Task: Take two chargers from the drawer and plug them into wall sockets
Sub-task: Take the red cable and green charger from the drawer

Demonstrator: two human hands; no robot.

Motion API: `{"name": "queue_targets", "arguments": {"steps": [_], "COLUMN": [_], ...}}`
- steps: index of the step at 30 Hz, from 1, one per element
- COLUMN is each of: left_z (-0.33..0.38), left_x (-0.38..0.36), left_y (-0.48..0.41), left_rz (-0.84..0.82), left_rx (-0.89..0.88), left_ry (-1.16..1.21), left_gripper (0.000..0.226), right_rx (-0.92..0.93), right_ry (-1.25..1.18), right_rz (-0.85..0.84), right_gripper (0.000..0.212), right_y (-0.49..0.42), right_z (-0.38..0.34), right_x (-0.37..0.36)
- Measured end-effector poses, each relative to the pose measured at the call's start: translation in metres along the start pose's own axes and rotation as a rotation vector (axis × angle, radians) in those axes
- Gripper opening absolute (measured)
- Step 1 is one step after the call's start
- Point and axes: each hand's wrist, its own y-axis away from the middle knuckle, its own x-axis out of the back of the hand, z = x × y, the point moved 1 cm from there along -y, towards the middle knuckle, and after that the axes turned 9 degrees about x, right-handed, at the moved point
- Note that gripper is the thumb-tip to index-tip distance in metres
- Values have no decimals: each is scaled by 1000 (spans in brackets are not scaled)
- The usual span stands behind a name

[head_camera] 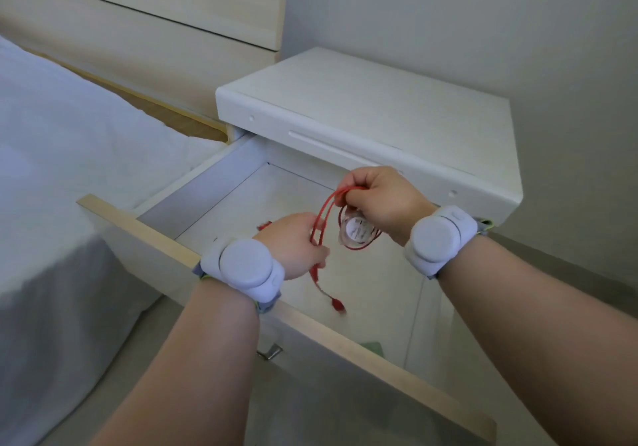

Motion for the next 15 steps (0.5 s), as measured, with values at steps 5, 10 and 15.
{"name": "queue_targets", "arguments": {"steps": [5, 10, 15], "left_z": [-2, 4, 14], "left_x": [5, 6, -3], "left_y": [3, -3, -6], "left_rz": [150, 329, 184], "left_rx": [45, 39, -55], "left_ry": [68, 225, 495], "left_gripper": [21, 35, 32], "right_rx": [-178, -348, -266], "right_ry": [-252, -533, -670], "right_rz": [248, 247, 220], "right_gripper": [32, 31, 44], "right_y": [6, 14, 8], "right_z": [14, 18, -3], "right_x": [26, 28, 16]}}
